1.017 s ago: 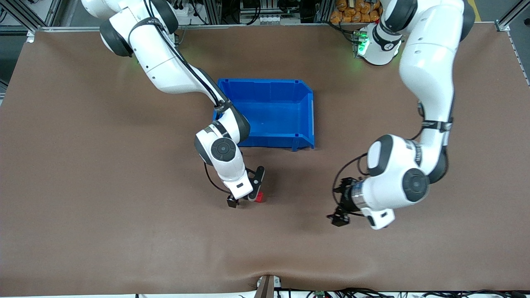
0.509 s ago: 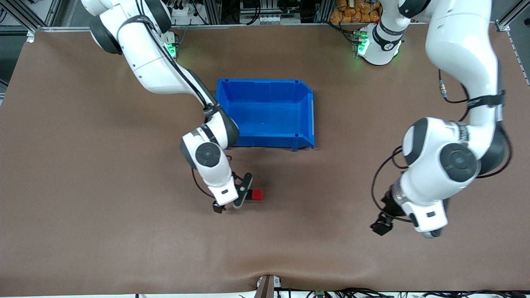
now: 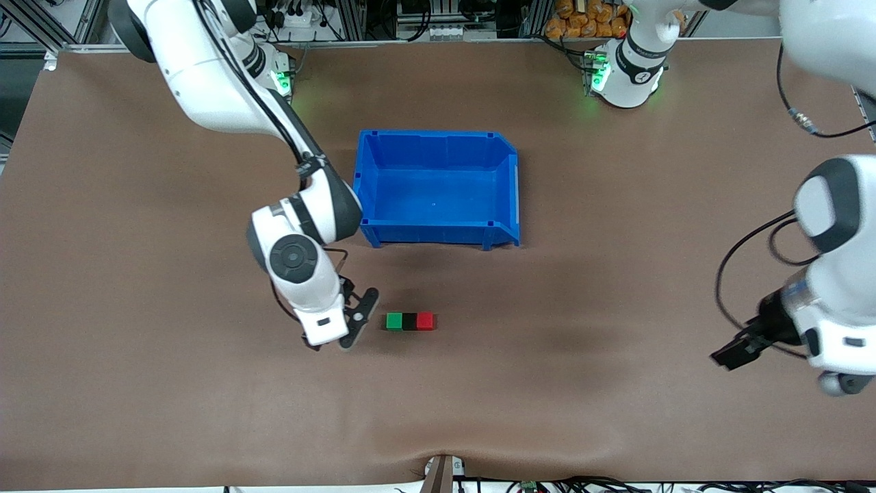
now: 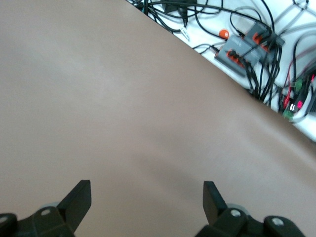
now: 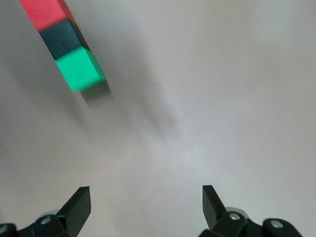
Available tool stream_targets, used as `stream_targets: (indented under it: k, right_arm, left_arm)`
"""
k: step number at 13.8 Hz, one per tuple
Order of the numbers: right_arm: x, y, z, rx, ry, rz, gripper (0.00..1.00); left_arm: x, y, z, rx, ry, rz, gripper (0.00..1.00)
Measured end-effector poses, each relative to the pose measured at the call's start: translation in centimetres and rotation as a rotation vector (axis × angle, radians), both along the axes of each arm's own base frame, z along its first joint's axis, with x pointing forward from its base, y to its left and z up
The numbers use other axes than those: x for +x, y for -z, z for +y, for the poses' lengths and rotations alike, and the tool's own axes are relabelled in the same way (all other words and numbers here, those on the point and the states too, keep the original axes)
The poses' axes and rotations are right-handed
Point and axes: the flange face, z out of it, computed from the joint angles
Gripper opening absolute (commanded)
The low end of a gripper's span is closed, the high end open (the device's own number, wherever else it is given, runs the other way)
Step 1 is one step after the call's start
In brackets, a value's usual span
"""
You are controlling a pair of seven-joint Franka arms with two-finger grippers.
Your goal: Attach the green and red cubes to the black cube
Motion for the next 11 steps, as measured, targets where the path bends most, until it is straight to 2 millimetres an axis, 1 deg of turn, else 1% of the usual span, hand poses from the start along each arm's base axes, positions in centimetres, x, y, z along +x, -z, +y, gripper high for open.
stream_targets:
  k: [1, 2, 3, 5, 8, 9, 11]
  right_arm:
    - [0.4, -1.2, -1.9, 0.0, 0.031, 0.013, 1.0]
    - [0.8, -2.5, -3.7, 0.003, 0.065, 0.025, 1.0]
    - [1.0, -3.8, -5.5, 0.004, 0.094, 0.038, 1.0]
    - [0.8, -6.5, -8.6, 0.001, 0.151, 0.061, 1.0]
    - [-0.9, -11.0, -12.8, -0.01, 0.282, 0.092, 1.0]
    - [-1.8, -12.7, -14.0, -0.013, 0.321, 0.097, 1.0]
    - [-3.7, -16.3, -17.0, 0.004, 0.403, 0.113, 1.0]
  left_arm:
    - [-0.8, -2.0, 0.9, 0.018, 0.077, -0.002, 1.0]
    - [-1.8, -4.0, 1.3, 0.034, 0.149, -0.001, 1.0]
    - [-2.9, -6.0, 1.3, 0.045, 0.201, 0.002, 1.0]
    - [-5.4, -9.9, 0.7, 0.055, 0.262, 0.007, 1.0]
    - [-10.0, -15.4, -1.7, 0.063, 0.388, 0.024, 1.0]
    - [-11.4, -16.8, -2.7, 0.068, 0.442, 0.03, 1.0]
    - [-14.0, -19.1, -4.7, 0.07, 0.502, 0.038, 1.0]
